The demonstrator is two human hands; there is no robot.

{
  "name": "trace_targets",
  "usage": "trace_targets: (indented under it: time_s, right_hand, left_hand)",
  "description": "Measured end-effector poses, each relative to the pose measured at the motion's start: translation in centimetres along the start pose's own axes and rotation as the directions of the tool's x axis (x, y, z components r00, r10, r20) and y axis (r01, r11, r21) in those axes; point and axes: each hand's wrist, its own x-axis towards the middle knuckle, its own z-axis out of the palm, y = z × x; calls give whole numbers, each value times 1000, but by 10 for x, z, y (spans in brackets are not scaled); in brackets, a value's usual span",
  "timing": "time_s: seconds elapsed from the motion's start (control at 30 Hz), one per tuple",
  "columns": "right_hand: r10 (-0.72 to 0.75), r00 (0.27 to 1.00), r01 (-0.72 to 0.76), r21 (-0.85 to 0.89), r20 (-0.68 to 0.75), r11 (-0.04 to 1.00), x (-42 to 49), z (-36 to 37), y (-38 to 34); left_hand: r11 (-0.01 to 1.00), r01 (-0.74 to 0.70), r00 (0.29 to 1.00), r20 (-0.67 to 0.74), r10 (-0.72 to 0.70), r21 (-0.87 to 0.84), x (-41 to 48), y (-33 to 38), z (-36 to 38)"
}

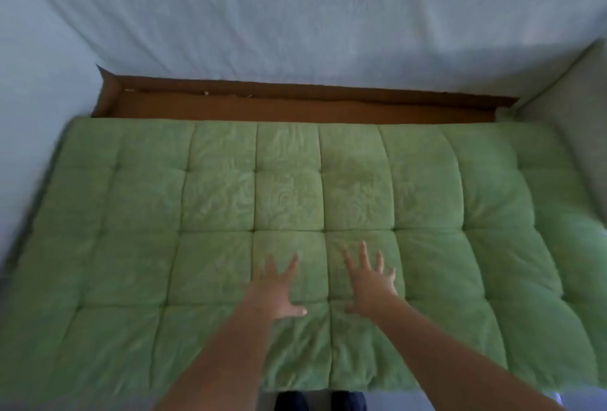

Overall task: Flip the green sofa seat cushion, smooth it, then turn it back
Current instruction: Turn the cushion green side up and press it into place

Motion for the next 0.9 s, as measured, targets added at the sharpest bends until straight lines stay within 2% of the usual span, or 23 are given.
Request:
trace_targets:
  time_s: [0.1,0.17,0.23,0.43,0.57,0.7,0.9]
  right_hand:
    - [54,995,-59,66,78,996,43,41,6]
    - [58,994,-62,41,87,997,55,55,5]
    - [34,996,-38,42,85,998,58,57,6]
    - [33,999,-36,125,21,991,37,25,7]
    - [-57,995,59,23,-81,998,15,-15,-13]
    - [-200,954,169,-150,-223,974,-2,-69,-56]
    - [-326,854,258,-214,-406,942,-7,-139,-188]
  left_hand:
    - [997,45,999,7,-45,-70,39,0,58]
    - [994,97,992,-76,-101,-53,45,9,74]
    - [993,99,986,-126,-107,-68,44,11,73]
    - [996,56,988,-139,-65,-63,25,-13,35]
    - [993,92,972,-211,-105,-71,-11,-26,-4]
    - [991,88,926,-359,-118,-98,-50,-61,-53]
    - [986,127,812,-559,-168,-111,-101,-177,-114]
